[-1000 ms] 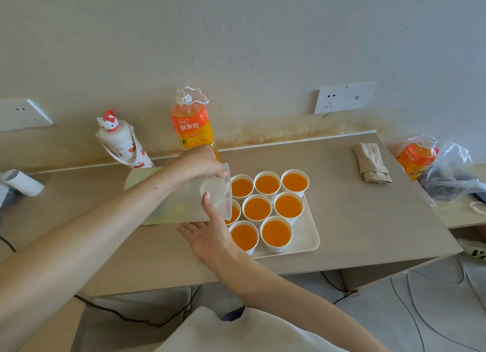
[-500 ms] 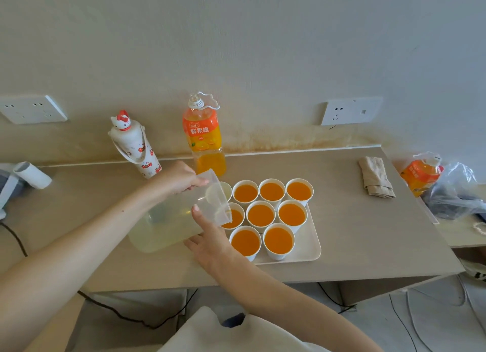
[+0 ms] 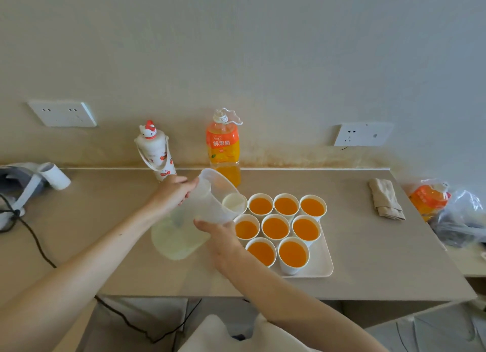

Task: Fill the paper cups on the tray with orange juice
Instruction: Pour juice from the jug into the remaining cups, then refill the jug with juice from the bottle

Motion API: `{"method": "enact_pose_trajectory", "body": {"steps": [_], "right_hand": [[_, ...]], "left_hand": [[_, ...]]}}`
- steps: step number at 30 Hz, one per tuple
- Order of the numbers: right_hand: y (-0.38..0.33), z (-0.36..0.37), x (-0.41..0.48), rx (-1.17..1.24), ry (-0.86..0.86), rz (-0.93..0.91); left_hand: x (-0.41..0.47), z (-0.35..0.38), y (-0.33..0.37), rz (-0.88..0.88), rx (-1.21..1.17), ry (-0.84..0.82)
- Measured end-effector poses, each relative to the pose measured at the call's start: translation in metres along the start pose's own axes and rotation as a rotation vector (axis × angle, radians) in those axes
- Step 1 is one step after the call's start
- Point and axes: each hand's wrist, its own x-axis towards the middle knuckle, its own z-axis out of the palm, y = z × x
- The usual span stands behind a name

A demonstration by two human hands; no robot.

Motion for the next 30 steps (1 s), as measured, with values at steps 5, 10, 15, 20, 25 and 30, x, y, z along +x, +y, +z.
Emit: {"method": "enact_pose_trajectory", "body": {"steps": [5, 10, 15, 20, 25, 30], "right_hand": [[-0.028, 0.011, 0.002, -0.081, 0.028, -0.100], [-0.066, 0.008, 0.010, -0.208, 0.137, -0.158], [-0.107, -0.012, 0.020, -0.226, 0.213, -0.290], [-0.153, -0.042, 0.029, -0.278, 0.299, -0.377], [-0.195, -0.086, 0.049, -0.390, 0.338, -0.365], [-0.210, -0.127, 0.092, -0.477, 0.373, -0.305]], "left_hand": [[0.011, -0.009, 0.016, 0.094, -0.030, 0.073], [0.023, -0.004, 0.044, 0.161, 0.000, 0.080], [0.048, 0.021, 0.076, 0.297, -0.025, 0.055], [0.089, 0.060, 0.101, 0.305, 0.009, -0.010], [0.129, 0.103, 0.113, 0.208, -0.106, -0.084], [0.165, 0.136, 0.106, 0.036, -0.267, -0.104]]}}
